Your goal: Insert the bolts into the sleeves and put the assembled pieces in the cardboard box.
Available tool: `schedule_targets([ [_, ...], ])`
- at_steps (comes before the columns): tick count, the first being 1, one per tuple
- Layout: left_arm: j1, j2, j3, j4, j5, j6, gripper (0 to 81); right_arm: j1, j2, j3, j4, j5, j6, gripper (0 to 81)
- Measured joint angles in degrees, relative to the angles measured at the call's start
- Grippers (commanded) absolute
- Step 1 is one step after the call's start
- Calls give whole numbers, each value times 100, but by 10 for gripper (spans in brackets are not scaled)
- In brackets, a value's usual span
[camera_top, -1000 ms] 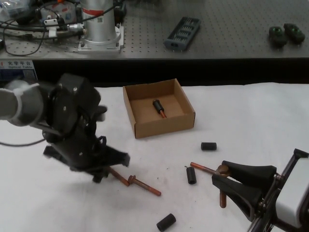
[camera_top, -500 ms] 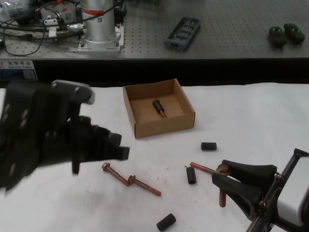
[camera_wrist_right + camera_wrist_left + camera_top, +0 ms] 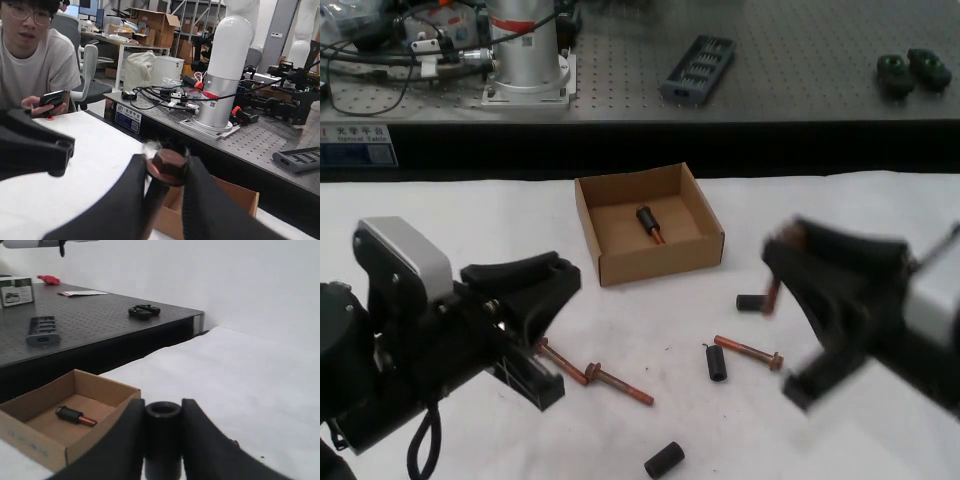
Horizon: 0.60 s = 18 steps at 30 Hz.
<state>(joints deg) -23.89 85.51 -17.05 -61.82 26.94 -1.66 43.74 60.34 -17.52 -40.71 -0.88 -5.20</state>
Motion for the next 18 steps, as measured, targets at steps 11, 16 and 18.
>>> schedule_targets([
  [11, -6, 531, -196, -452, 662, 300, 7, -750, 1884, -1246, -376, -1126, 723, 56],
  [16, -23, 867, -409, -485, 788, 264, 7, -1084, 2517, -1322, -1081, -1887, 951, 56],
  [18, -65, 1075, -548, -485, 799, 205, 7, -1125, 2600, -1322, -1207, -2022, 950, 56],
])
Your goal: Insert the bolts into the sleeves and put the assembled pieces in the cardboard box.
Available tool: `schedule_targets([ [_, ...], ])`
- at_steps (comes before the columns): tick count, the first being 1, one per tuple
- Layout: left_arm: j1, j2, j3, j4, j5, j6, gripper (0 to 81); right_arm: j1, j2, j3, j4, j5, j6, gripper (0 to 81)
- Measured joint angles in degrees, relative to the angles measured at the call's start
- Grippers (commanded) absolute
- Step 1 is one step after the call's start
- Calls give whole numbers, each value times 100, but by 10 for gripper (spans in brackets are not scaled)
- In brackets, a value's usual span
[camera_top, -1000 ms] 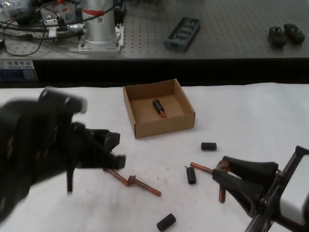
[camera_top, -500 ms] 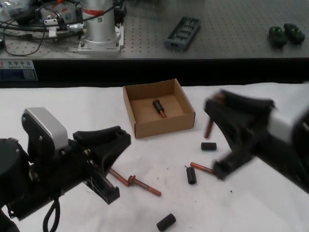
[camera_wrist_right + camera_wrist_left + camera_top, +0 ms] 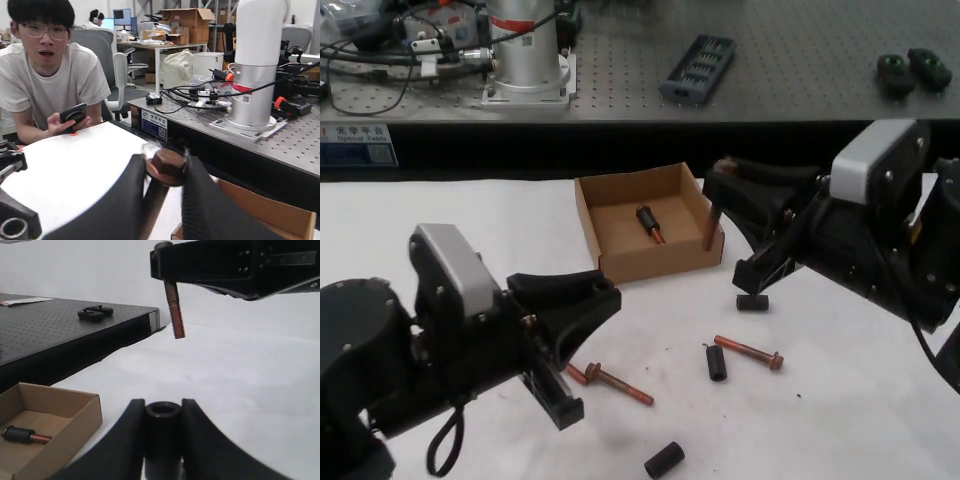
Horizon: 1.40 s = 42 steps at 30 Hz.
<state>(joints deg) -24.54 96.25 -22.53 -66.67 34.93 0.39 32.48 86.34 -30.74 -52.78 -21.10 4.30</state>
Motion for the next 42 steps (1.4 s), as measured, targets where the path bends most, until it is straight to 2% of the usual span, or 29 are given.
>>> schedule_targets([
  [6, -267, 780, -369, -568, 110, -186, 7, -73, 177, 0, -456, -558, -48, 56],
  [11, -566, 1404, -434, -1751, 184, -211, 7, -94, 177, -6, -578, -1014, -85, 56],
  [22, -597, 1506, -434, -2062, 732, -211, 7, -124, 216, -14, -558, -2182, -85, 56],
  [35, -597, 1506, -434, -2073, 685, -211, 7, -124, 216, -21, -19, -2781, -346, 56],
  [42, -597, 1506, -434, -2073, 685, -317, 7, -55, 216, -21, -19, -2795, -357, 56],
])
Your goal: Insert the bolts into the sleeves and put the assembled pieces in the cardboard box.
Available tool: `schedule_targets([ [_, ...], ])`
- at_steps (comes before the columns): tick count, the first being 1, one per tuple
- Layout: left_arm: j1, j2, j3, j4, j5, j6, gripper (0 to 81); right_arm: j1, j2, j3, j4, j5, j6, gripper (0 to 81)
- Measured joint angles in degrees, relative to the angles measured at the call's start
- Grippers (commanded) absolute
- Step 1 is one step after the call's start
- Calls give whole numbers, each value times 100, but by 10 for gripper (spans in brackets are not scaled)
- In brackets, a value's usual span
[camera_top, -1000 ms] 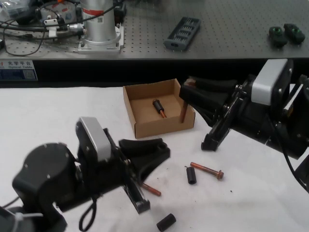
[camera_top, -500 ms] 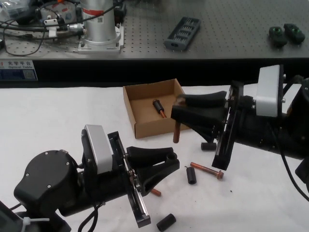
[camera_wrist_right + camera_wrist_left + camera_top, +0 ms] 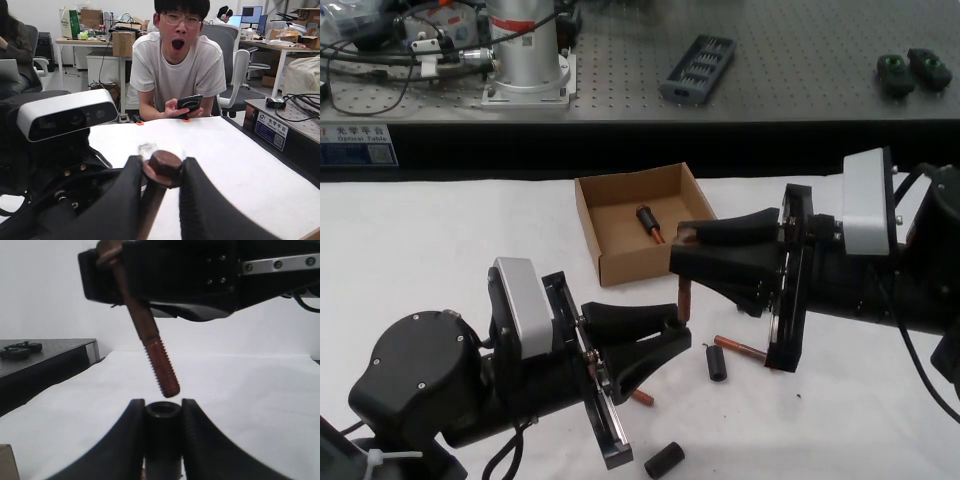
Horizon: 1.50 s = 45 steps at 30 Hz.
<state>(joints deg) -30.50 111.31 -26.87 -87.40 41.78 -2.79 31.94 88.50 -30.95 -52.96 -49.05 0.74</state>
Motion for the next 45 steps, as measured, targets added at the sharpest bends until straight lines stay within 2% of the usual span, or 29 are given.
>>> schedule_targets([
  [23, -15, 0, 0, 14, -78, -499, 7, 15, 0, 0, 140, 0, -293, 56],
  [45, -15, 15, 0, 21, -325, -535, 7, 15, 13, 0, 140, 60, -293, 56],
])
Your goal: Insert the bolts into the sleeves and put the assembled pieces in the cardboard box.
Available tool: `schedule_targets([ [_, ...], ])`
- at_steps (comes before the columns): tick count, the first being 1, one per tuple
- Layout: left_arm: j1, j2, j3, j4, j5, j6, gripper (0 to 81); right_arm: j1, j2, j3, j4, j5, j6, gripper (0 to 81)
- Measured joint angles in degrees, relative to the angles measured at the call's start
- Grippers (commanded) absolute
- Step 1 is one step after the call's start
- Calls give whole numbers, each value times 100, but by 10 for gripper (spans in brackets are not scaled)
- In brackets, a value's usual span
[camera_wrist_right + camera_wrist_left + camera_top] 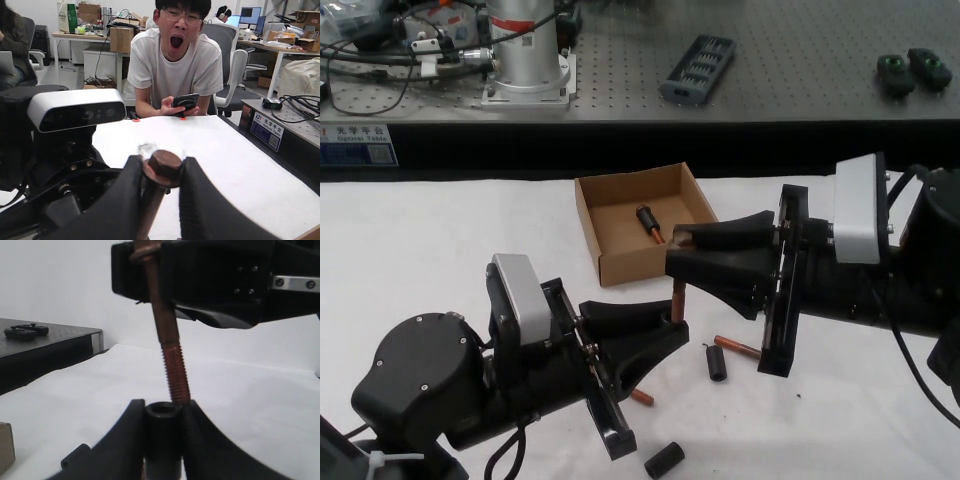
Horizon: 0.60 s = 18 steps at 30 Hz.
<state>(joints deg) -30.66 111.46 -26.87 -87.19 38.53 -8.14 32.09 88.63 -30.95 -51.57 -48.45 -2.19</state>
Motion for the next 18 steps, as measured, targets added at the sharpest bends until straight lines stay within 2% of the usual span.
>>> schedule_targets([
  [6, 0, 0, 0, 0, 1, 0, 7, 0, 0, 0, -85, 0, 66, 56],
  [18, 0, 0, -7, 3, 1, -25, 7, 0, 68, 0, -1054, -59, 970, 56],
])
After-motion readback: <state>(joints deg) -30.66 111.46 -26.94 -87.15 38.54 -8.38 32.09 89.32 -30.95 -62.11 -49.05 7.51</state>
